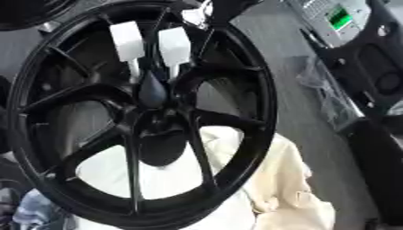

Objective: Pull the pin out of the wheel hub.

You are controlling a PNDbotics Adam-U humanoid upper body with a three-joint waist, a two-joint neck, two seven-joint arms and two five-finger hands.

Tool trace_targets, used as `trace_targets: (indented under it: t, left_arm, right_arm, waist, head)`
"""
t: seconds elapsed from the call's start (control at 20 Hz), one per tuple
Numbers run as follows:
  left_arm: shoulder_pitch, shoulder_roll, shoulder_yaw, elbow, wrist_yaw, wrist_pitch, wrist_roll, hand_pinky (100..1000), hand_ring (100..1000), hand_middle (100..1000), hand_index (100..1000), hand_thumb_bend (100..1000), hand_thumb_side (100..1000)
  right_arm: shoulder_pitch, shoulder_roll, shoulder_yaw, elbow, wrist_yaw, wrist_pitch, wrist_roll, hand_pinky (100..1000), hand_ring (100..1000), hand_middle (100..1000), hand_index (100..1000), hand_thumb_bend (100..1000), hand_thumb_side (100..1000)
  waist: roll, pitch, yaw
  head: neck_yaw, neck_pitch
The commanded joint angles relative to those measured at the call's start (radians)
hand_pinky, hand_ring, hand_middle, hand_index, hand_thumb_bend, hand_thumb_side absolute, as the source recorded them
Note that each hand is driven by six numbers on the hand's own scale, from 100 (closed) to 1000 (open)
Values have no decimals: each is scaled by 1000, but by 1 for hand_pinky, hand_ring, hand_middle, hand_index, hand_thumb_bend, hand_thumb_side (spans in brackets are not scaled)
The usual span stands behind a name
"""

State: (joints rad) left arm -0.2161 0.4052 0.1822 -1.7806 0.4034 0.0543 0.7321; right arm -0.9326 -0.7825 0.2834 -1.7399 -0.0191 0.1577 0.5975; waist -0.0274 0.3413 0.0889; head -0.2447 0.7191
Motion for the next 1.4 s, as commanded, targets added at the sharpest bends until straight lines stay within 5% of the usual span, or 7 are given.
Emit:
trace_targets:
  t: [0.05,0.65,1.1,1.4]
  left_arm:
    - [2,26,14,-6,-5,3,1,636,632,592,695,109,814]
    - [5,26,15,2,-6,4,0,636,633,592,695,108,816]
    - [2,20,15,1,0,5,0,636,633,591,696,110,819]
    - [3,18,13,2,1,6,-1,635,632,591,696,110,820]
  right_arm:
    - [-11,-42,-28,-83,-55,29,-22,1000,945,890,933,100,151]
    - [22,-50,-5,-214,-69,42,45,1000,950,893,938,100,205]
    - [29,-35,19,-169,-1,-47,146,1000,957,894,941,182,278]
    - [31,-29,33,-141,40,-75,161,1000,958,894,941,214,339]
  waist:
    - [4,-27,-2]
    - [8,-25,-10]
    - [8,-17,-3]
    - [8,-14,2]
  head:
    - [6,-2]
    - [23,5]
    - [32,-79]
    - [25,-84]
